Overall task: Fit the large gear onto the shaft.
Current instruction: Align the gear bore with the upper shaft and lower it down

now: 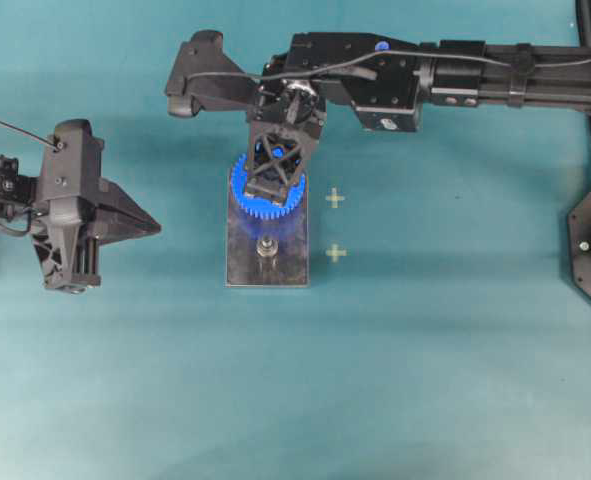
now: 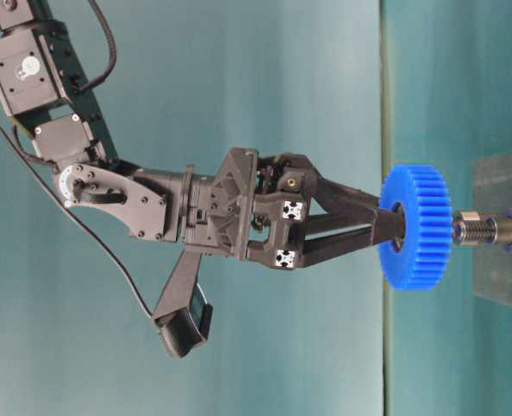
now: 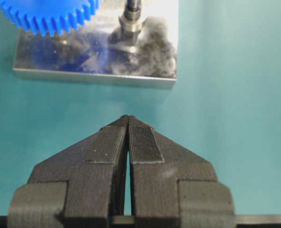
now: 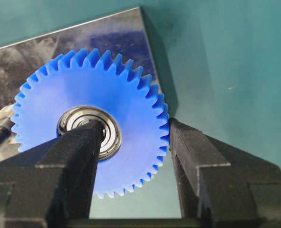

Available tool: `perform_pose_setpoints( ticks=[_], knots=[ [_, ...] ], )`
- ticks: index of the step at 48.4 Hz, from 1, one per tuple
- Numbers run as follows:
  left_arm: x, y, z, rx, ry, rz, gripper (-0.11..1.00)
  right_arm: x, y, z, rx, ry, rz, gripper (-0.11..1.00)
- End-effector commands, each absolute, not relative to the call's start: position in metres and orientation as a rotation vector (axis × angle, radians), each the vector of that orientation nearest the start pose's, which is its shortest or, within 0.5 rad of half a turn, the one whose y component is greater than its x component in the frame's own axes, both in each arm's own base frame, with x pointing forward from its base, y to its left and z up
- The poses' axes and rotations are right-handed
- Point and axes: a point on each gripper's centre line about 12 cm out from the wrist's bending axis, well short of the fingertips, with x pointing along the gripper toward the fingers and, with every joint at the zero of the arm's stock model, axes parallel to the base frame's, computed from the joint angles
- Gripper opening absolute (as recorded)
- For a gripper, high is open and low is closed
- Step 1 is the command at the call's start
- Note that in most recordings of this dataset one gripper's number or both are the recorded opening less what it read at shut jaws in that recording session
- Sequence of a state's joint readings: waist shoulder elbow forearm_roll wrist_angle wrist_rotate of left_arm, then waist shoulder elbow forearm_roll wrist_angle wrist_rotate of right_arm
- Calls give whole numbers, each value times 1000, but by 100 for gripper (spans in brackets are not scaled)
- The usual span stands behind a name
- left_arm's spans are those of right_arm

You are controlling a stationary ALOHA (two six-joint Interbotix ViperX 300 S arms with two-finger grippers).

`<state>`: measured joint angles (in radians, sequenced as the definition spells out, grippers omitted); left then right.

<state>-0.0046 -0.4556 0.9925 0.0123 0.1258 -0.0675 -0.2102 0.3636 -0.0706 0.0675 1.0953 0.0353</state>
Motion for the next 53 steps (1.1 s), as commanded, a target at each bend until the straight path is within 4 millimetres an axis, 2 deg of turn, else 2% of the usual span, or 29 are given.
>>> perform_pose_setpoints(
  ticks=[1, 32, 39, 53],
  knots=[
    [275, -1, 202, -53, 641, 15, 0, 465, -94, 200, 229, 1330, -164, 48],
    [275, -2, 202, -52, 641, 14, 0, 466, -95, 196, 230, 1340, -157, 48],
    [275, -1, 202, -53, 640, 15, 0, 467, -95, 196, 232, 1339, -159, 64],
    [275, -1, 202, -52, 641, 14, 0, 470, -95, 201, 231, 1326, -159, 65]
  ],
)
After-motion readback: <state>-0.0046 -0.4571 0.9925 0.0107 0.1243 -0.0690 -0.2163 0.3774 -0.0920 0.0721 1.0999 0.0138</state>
